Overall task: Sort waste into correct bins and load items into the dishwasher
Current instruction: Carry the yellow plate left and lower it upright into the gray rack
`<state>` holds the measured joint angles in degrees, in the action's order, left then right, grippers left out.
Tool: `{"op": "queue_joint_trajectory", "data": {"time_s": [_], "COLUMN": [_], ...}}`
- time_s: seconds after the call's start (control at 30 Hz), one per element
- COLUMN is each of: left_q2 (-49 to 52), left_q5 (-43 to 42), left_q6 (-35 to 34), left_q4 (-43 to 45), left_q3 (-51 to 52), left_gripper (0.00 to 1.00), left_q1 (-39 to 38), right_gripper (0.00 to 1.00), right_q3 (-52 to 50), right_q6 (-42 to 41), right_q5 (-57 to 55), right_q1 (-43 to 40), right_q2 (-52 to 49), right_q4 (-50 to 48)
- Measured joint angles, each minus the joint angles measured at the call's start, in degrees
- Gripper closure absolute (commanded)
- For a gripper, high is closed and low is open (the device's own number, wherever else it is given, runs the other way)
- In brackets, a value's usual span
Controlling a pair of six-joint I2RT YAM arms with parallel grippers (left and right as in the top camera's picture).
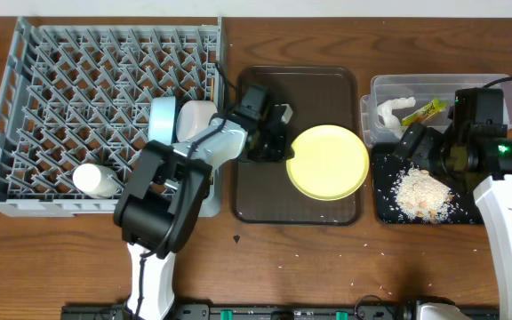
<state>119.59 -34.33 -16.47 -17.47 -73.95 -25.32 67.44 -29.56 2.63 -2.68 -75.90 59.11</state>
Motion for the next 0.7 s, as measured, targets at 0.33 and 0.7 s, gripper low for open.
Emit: {"op": "queue_joint_trajectory", "data": {"time_s": [0.33,0.7], "left_q2": [-17.2,-27.9], "left_q5": [-1.2,-8.4], "left_q6": [0.0,0.0], "left_q4": [-0.7,-1.2], "left_q3": [2.1,2.1], "left_gripper": [0.93,0.93], "left_q1": [10.0,28.5], "right_gripper": [0.01,0.01], "right_q3": [0.0,0.0], "right_q6": [0.0,0.0], "right_q5": [0.0,0.0], "right_q1": [0.0,0.0], "right_q2": [0.0,0.0], "right_q4": [0.0,0.0]}}
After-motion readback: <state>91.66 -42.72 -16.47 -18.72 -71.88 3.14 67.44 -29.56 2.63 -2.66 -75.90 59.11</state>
